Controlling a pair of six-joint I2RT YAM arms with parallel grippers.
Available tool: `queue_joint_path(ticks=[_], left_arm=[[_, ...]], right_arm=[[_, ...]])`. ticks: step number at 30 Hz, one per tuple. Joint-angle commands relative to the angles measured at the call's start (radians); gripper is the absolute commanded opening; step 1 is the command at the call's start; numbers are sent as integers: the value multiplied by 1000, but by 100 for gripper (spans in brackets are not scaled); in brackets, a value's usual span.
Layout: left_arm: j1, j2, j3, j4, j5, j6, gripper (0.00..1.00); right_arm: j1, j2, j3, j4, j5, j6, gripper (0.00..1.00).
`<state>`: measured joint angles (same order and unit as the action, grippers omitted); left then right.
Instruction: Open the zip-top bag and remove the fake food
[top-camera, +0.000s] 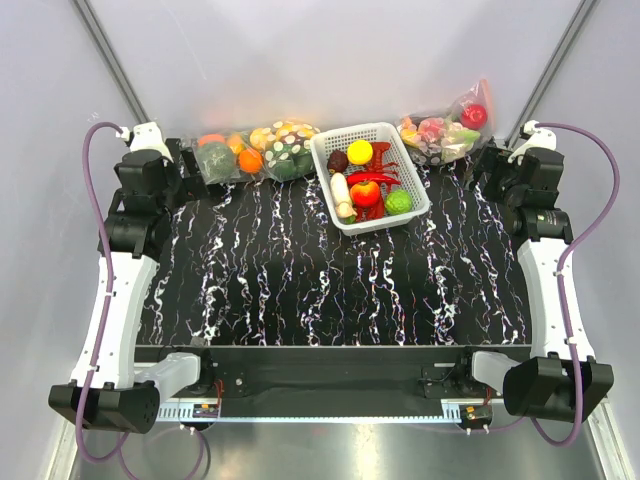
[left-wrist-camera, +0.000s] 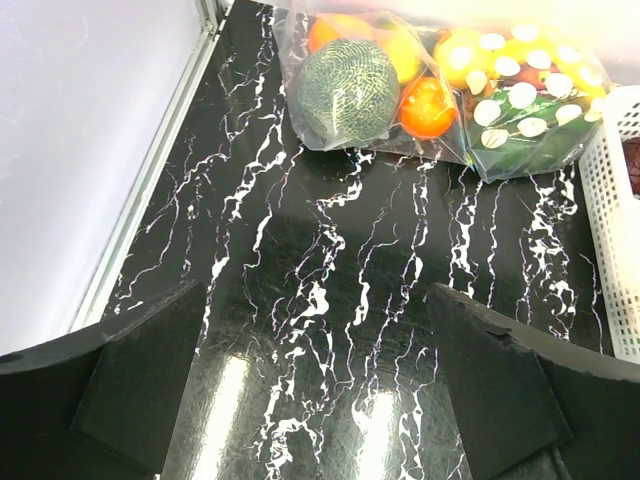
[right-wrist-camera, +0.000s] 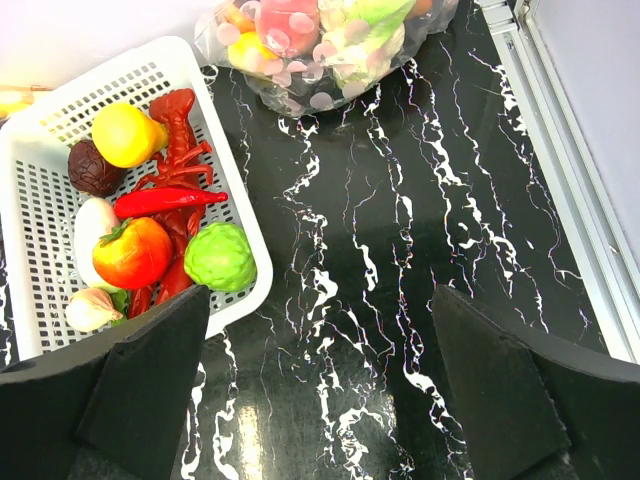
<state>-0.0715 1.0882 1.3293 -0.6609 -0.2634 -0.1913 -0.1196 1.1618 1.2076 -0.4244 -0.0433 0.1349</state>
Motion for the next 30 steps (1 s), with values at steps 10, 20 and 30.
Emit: queue_joint_path(ticks=[10, 20, 30], left_arm=[[-1, 25, 36, 75, -5, 29, 99], [9, 341, 65, 242, -19, 59, 99], [105, 654, 201, 331, 84, 55, 99]], right_arm=[[0, -7, 35, 15, 13, -18, 100], [0, 6, 37, 0, -7, -15, 100], [0, 68, 61, -1, -43, 8, 100]])
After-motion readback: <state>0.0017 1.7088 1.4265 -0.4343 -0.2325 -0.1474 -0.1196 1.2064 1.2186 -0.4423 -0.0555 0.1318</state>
